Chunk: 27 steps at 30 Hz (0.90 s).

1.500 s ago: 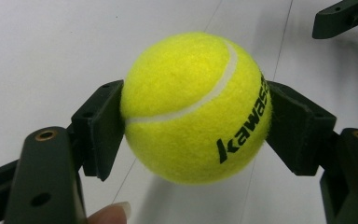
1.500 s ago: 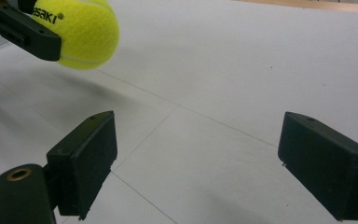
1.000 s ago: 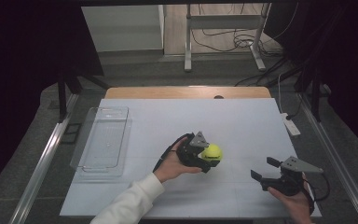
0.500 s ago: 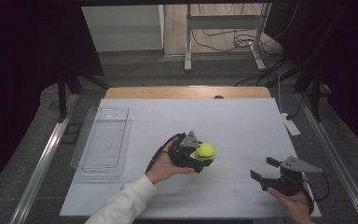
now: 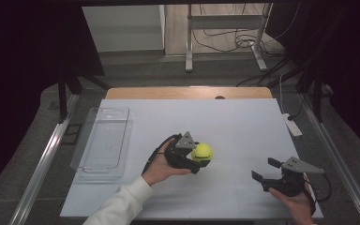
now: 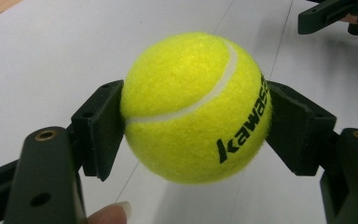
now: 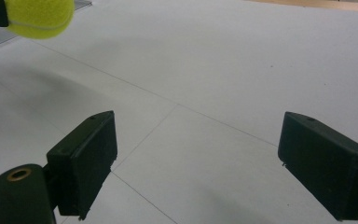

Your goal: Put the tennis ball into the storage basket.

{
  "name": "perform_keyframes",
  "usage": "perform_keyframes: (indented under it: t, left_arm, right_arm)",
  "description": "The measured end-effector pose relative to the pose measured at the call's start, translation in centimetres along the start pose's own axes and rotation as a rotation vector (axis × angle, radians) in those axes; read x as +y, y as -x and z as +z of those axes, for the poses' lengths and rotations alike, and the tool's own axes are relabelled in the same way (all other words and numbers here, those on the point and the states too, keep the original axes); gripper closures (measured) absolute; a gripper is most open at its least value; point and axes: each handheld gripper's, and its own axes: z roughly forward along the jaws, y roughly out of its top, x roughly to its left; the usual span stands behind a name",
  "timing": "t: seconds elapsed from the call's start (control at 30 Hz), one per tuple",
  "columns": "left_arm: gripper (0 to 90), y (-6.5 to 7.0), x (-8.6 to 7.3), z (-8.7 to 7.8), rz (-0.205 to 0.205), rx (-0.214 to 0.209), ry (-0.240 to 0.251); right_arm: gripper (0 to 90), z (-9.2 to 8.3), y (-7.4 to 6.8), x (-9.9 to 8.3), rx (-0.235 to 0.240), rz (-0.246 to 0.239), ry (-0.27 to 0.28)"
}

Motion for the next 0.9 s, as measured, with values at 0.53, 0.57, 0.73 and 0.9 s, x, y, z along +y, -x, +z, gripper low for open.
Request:
perform_keyframes:
  t: [0.53,0.57,0.73,0.9]
  left_arm:
    - [26.5,-0.5,-1.2,-1.3,-0.016,0.006,-0.008]
    - [26.5,-0.5,-1.3,-1.4,-0.012,0.006,-0.009]
    - [26.5,-0.6,-1.5,-1.7,-0.018,0.010,-0.006]
    - [26.5,-0.6,-1.9,-2.0,-0.024,0.009,-0.007]
  right_arm:
    - [11.7,0.1,0.0,0.0,-0.001,-0.002,-0.003]
    - [11.7,0.1,0.0,0.0,-0.001,-0.003,-0.002]
    - [11.7,0.1,-0.1,0.0,-0.001,-0.003,-0.003]
    - [11.6,0.1,-0.1,0.0,-0.001,-0.005,-0.003]
